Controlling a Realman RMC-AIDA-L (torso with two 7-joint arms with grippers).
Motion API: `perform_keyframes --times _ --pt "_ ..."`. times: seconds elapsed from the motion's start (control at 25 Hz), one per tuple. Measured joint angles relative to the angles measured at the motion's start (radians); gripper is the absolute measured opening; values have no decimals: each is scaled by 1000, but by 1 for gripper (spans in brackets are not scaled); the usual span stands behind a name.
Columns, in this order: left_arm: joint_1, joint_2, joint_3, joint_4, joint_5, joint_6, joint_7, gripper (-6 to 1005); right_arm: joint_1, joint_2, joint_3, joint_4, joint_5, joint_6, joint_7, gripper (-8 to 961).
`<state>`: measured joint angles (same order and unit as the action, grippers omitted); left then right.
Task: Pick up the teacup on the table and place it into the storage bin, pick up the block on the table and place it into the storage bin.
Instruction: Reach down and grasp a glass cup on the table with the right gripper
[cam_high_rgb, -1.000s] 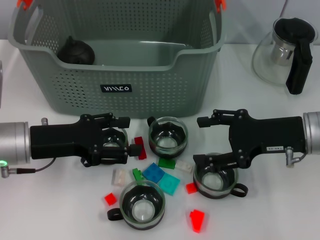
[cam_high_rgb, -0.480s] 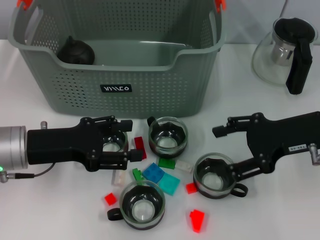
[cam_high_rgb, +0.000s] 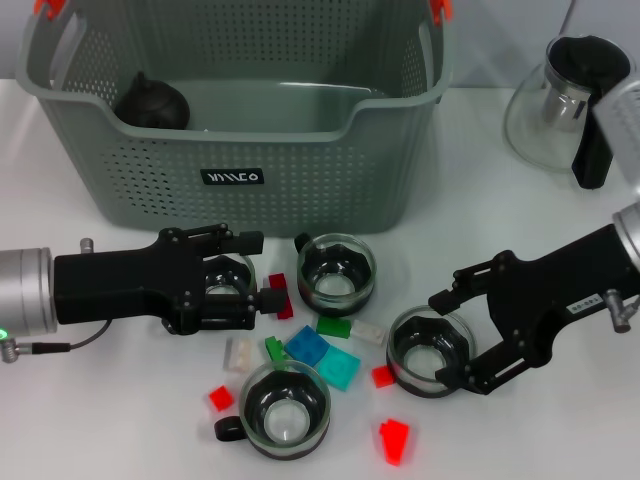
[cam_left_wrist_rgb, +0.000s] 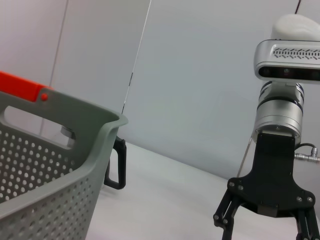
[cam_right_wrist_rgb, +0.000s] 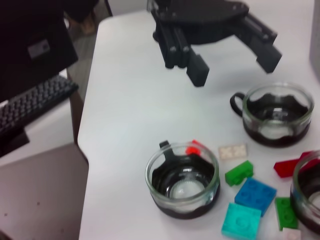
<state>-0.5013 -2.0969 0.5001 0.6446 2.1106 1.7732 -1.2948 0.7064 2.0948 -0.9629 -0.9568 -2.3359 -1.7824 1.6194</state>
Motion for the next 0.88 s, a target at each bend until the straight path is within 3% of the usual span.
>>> perform_keyframes --times 0.48,0.88 --pt "3 4 0 0 0 0 0 831 27 2 -215 6 -17 84 128 912" --pt "5 5 0 -1 0 0 10 831 60 5 -309 12 -80 125 208 912"
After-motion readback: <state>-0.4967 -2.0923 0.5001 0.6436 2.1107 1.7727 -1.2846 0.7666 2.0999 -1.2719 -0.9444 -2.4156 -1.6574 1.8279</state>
